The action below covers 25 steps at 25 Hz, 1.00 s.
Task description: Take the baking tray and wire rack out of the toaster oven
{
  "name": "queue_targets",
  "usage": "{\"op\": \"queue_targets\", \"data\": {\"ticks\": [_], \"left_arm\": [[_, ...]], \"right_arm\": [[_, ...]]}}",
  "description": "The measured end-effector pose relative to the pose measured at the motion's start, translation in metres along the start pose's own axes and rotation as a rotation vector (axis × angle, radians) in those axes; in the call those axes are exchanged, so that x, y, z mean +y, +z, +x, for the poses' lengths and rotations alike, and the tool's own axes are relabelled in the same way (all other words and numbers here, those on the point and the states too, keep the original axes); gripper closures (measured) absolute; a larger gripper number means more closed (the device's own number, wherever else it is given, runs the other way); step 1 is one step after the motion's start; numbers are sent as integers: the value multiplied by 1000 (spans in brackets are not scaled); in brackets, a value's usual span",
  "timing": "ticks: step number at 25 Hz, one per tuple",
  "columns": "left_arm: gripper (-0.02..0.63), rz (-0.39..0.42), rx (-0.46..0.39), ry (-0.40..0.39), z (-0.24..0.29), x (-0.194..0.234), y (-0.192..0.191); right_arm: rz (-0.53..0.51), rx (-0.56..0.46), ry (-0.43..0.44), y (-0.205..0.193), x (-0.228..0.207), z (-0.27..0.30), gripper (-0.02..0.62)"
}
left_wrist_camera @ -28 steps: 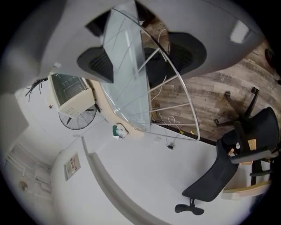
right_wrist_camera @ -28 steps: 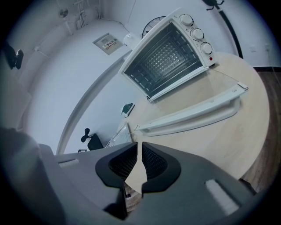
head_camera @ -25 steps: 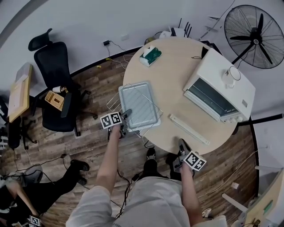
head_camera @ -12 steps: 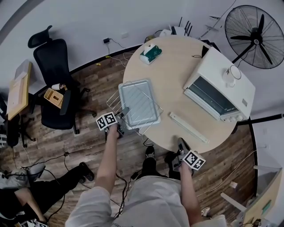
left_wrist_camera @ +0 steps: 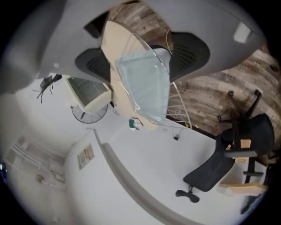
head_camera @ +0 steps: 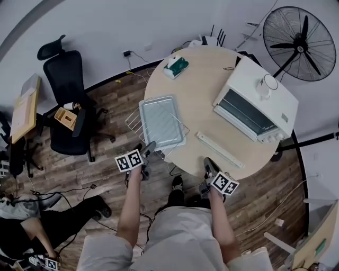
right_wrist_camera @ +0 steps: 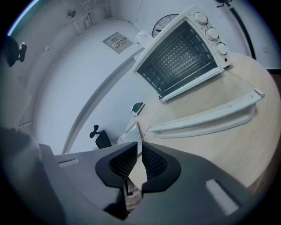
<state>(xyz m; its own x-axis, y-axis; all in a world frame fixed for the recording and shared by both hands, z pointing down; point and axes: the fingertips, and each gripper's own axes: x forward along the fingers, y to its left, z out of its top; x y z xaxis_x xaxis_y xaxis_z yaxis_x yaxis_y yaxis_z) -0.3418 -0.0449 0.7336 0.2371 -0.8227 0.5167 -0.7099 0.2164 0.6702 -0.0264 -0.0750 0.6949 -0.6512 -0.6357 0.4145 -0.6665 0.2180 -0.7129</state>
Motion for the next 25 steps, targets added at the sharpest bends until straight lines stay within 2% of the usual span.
{"op": "queue_targets", "data": {"ticks": [3,8,11,15,19,22,25], "left_arm": [[160,102,17,-45,0,-60,-27],[160,189,13,-219,7,-175,-66],[160,281,17,-278,11,-233,-91],[161,417,-12,-289,9,-289,-122],[161,547,-5,-280,0,-319,-166],[163,595,22,-264,-4,-326,-192],[168,613,4,-252,-9,-337,-196]], "right_arm": [[-25,-30,-1,15,-4,-14,563],[-125,-99,-37,47,-11,-59,563],[-203,-126,-64,58,-22,-93,563],[-287,-173,-126,66,-40,-144,563],[-345,-220,-154,65,-52,-190,563],[-375,-250,-157,64,-56,-216,563],[-392,-276,-148,67,-56,-233,563]]}}
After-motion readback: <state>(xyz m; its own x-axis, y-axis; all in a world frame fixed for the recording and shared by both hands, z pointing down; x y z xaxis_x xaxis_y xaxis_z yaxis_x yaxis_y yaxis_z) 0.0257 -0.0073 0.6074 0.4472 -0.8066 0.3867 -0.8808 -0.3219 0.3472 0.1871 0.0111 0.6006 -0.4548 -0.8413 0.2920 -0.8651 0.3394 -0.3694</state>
